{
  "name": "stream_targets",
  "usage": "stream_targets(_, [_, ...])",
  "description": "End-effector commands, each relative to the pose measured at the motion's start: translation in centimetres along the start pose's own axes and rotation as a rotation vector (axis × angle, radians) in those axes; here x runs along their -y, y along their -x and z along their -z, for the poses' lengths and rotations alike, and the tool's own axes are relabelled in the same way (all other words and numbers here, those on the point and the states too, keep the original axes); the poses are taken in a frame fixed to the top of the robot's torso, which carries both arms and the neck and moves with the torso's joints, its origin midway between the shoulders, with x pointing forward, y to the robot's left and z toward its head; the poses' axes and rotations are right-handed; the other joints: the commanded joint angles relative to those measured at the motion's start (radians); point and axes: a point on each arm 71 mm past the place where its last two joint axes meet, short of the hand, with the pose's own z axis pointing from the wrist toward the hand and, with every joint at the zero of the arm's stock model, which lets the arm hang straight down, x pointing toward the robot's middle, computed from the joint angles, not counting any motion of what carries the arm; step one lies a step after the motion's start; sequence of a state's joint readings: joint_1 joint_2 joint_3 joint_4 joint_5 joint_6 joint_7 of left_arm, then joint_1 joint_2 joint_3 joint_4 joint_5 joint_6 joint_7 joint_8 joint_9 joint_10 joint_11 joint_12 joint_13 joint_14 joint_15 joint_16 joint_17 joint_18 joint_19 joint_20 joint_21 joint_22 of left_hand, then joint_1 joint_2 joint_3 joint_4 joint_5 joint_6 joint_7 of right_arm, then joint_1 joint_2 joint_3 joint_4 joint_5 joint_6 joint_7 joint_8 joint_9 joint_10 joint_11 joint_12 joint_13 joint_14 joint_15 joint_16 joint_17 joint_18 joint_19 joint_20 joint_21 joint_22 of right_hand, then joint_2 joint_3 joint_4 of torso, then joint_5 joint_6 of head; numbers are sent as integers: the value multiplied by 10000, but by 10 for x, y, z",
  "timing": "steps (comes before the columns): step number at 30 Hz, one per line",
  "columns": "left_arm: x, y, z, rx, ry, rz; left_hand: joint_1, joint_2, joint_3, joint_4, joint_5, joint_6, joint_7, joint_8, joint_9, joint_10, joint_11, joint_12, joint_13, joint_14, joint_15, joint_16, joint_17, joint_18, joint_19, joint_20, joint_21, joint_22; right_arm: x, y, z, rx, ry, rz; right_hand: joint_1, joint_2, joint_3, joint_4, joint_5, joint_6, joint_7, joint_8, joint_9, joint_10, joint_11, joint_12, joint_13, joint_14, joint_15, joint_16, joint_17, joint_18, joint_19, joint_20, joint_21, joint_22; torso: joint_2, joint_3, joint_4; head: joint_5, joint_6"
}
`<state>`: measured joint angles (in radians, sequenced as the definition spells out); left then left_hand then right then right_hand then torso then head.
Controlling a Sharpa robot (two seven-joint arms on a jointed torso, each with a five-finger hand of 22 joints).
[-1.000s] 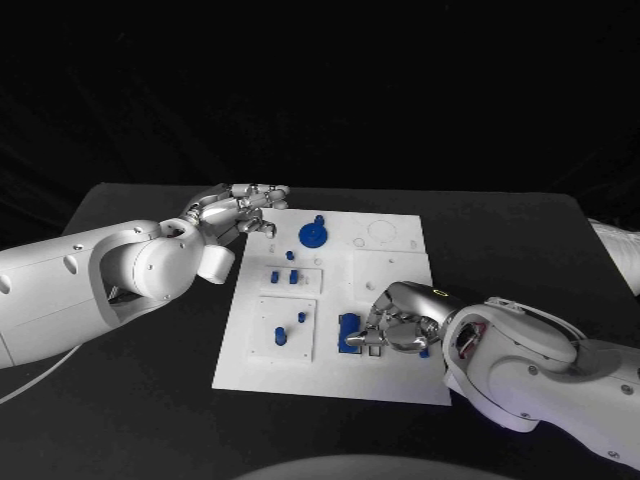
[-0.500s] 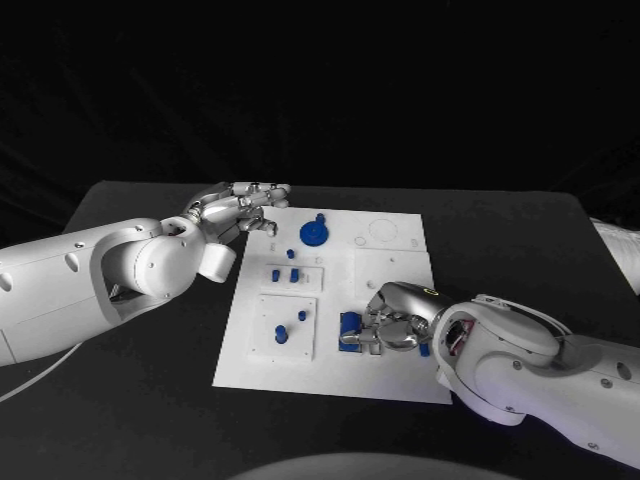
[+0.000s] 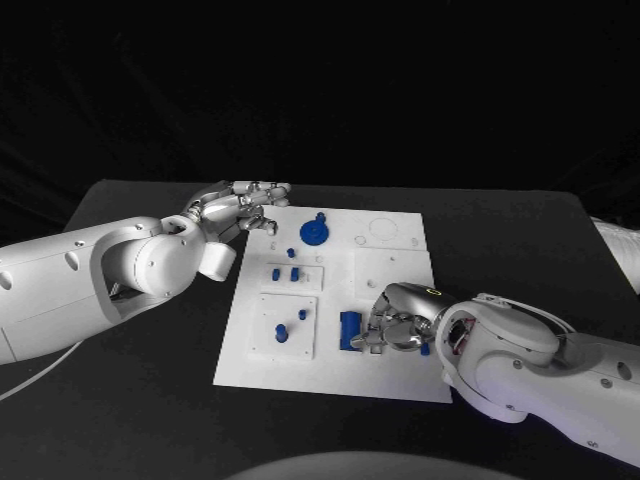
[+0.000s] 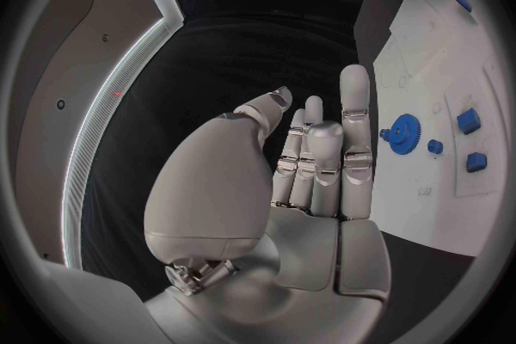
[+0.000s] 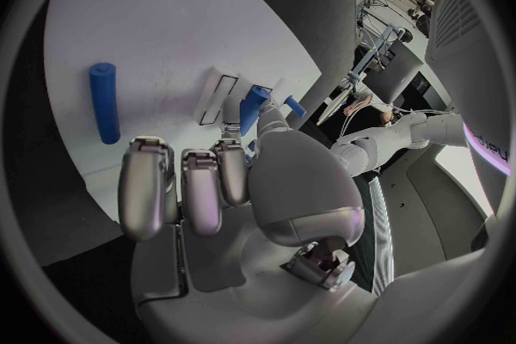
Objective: Assemble the parts on the task board
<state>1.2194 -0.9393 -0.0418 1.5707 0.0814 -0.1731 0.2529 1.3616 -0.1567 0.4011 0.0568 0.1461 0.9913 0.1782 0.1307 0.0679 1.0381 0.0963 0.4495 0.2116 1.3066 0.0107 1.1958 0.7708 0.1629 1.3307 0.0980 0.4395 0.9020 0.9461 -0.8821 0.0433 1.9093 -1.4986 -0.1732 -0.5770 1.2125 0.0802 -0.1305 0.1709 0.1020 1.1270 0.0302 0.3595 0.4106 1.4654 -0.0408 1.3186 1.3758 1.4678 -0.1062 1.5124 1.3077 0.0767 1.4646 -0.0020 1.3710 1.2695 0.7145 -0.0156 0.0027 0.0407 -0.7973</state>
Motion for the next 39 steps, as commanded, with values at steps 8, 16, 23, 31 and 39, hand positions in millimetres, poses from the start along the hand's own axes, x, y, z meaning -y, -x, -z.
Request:
stream_targets(8, [1, -2, 0, -200, -46, 6, -36, 60, -23, -35, 39, -57, -2, 51, -1, -77, -7, 45, 16, -79, -8, -63, -3, 167, -24, 64, -47, -17, 4, 4, 6, 458, 200, -519, -669, -274, -458, 439, -211, -49, 3, -130, 40, 232, -14, -173, 388, 827, -1, -9, 1604, -105, 141, -9, -43, -105, -3, 1, 10, 2, 14])
stream_targets(16, [1, 0, 1, -154, -48, -6, -36, 60, -23, -35, 39, -57, -2, 51, -1, -77, -7, 45, 16, -79, -8, -63, -3, 167, -24, 64, -47, -17, 23, 22, 28, 1372, 1385, -2054, -43, -193, -451, 234, 703, -833, 323, -725, -133, -74, 246, -826, 79, 783, 195, -143, 1408, -38, -10, 141, -322, -467, -34, -7, -35, -101, 90])
stream_targets(23, [1, -1, 1, -172, -49, -2, -36, 60, -23, -35, 39, -57, -2, 51, -1, -77, -7, 45, 16, -79, -8, -63, -3, 167, -24, 64, -47, -17, 57, 34, 47, 1441, 549, -1045, 548, -284, -345, -190, 537, -631, 357, -857, -141, -186, 291, -1075, -35, 790, 257, -127, 1453, -21, -33, 234, -365, -507, -75, 14, -117, -282, 187])
stream_targets(31, [-2, 0, 1, -179, -8, 7, -36, 60, -23, -35, 39, -57, -2, 51, -1, -77, -7, 45, 16, -79, -8, -63, -3, 167, -24, 64, -47, -17, 77, 37, 56, 1431, -386, 248, 291, -366, -462, -36, 329, -565, 348, -898, -61, -177, 285, -1090, -37, 792, 255, -127, 1464, -23, -23, 237, -359, -490, -98, 71, -213, -350, 235])
stream_targets(39, [-3, 0, 1, -192, 21, 22, -36, 60, -23, -35, 39, -57, -2, 51, -1, -77, -7, 45, 16, -79, -8, -63, -3, 167, -24, 64, -47, -17, 82, 33, 55, 1333, -890, 1370, 194, -412, -502, 39, 326, -546, 337, -915, -27, -176, 277, -1112, -46, 792, 248, -129, 1465, -27, -15, 234, -349, -472, -80, 66, -199, -406, 221])
